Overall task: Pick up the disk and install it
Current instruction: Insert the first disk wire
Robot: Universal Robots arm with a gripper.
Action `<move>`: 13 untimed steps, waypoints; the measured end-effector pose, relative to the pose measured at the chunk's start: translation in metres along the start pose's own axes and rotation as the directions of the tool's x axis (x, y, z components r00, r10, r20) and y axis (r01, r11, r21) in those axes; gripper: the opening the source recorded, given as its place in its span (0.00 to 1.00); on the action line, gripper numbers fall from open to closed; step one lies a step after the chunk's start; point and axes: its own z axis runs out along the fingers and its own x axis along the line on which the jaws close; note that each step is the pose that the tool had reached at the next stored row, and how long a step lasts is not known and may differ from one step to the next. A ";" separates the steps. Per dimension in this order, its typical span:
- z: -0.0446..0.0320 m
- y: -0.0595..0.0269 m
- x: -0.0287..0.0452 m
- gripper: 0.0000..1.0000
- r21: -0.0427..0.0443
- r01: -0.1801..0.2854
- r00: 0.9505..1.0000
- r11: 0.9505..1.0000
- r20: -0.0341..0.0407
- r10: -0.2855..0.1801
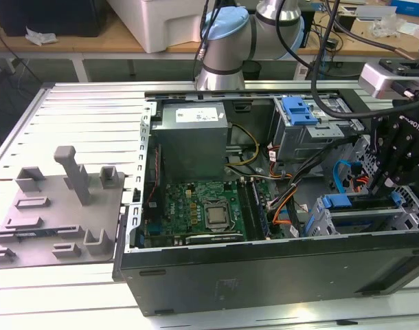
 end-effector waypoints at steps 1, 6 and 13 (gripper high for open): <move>0.0002 0.0000 0.0000 0.18 0.000 0.000 1.000 1.000 0.000 0.000; 0.0005 0.0000 -0.0001 0.18 0.000 0.000 1.000 1.000 0.000 0.000; 0.0006 -0.0002 -0.0001 0.18 0.000 0.000 1.000 1.000 0.001 0.000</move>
